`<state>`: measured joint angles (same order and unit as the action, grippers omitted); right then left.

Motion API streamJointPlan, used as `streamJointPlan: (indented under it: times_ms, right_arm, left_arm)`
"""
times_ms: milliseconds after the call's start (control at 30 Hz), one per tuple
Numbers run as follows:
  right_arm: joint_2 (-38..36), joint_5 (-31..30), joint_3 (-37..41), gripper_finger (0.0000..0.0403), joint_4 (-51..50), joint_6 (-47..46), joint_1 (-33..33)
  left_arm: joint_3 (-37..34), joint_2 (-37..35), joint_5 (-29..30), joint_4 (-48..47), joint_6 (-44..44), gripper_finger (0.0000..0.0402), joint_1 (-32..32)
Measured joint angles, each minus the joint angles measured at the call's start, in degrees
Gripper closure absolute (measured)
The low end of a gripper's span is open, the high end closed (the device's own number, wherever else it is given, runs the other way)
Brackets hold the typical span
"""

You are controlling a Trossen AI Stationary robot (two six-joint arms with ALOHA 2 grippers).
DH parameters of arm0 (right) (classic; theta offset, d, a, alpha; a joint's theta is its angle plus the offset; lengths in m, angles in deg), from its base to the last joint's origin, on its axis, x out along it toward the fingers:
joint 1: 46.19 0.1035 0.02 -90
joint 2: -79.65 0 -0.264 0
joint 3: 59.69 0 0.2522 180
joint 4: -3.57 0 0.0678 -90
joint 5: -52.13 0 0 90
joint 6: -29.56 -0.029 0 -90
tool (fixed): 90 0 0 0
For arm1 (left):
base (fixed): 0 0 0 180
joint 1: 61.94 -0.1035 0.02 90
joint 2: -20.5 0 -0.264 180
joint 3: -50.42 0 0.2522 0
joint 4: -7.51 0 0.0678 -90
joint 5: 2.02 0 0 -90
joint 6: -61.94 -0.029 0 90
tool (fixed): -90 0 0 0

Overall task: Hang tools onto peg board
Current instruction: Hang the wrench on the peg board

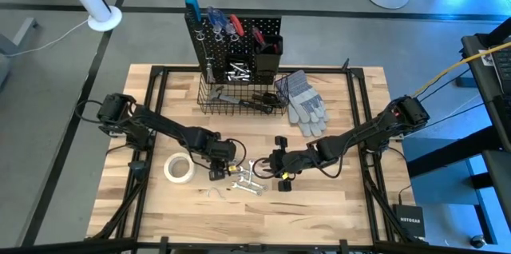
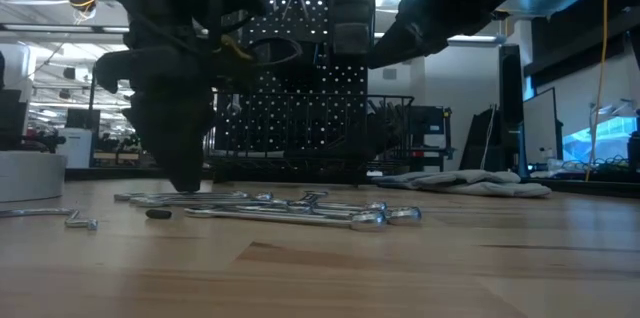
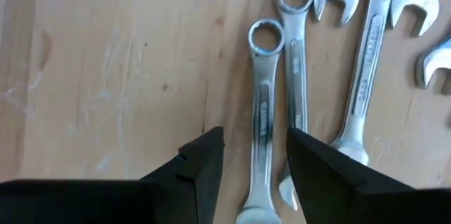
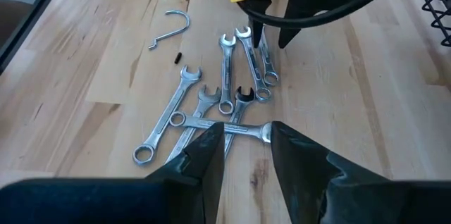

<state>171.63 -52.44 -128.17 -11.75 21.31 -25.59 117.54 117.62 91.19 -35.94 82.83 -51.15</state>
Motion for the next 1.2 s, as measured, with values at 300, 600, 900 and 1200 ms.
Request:
streamJointPlan:
  times_ms: [300,600,900,1200]
  right_arm:
    - [-0.02,0.00,0.02,0.0281,-0.02,0.02,0.00]
    - [-0.07,0.00,0.02,0.0281,-0.04,0.02,0.00]
    - [-0.07,0.00,0.02,0.0281,-0.07,0.02,0.00]
    - [-0.07,0.00,0.02,0.0281,-0.44,0.02,0.00]
  left_arm:
    - [0.24,2.79,0.87,0.40,-0.61,0.0254,-0.34]
    - [0.11,2.87,2.77,-0.34,-0.32,0.0308,-0.99]
    - [-0.33,2.92,3.70,-0.48,-1.85,0.0382,-1.03]
    - [-0.58,0.68,6.49,-0.93,-1.87,0.0384,0.09]
